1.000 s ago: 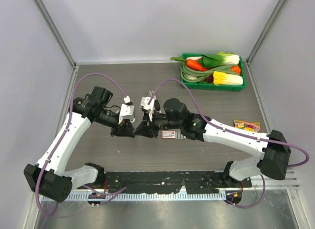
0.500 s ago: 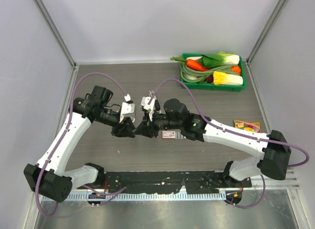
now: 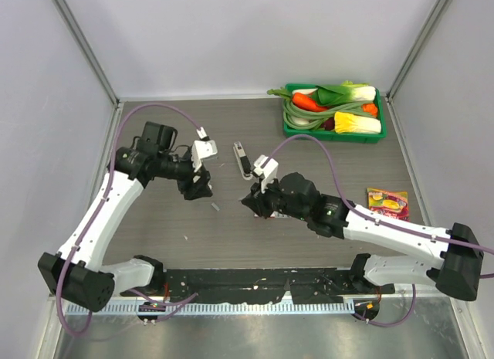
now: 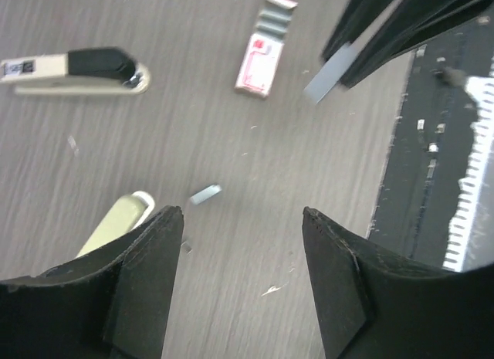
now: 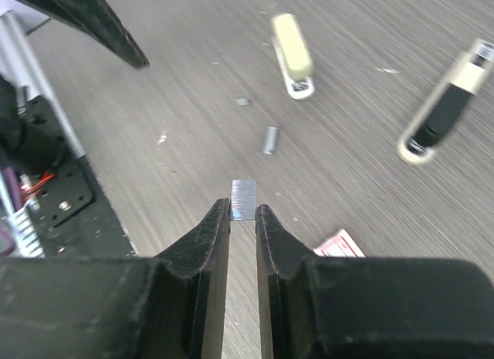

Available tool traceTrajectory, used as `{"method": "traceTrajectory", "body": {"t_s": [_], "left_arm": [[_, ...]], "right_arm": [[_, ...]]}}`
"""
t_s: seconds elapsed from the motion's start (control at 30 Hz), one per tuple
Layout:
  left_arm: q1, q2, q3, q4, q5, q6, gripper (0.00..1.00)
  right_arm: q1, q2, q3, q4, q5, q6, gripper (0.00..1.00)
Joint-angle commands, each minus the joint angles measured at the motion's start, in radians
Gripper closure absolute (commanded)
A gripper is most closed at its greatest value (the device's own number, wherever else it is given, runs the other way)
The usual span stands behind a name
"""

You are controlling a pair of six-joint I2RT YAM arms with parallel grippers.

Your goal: Unload the staples from the stapler

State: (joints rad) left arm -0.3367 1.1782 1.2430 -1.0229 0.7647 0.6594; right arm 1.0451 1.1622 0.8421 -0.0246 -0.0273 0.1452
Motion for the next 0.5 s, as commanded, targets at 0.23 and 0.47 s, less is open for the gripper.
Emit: {"method": "traceTrajectory", "body": {"t_s": [0.23,0.47], "left_arm": [[-0.128,0.368,0.322,0.058,-0.307,-0.199,0.39],[-0.189,0.492,0.286,0.092,-0.353,-0.257,0.44]], "right_arm": [[0.0,-0.035,-0.083,-0.159,0.613,0.266,0.99],[0.0,-0.003,-0.123,-0.196,0.734,0.404,0.99]]}}
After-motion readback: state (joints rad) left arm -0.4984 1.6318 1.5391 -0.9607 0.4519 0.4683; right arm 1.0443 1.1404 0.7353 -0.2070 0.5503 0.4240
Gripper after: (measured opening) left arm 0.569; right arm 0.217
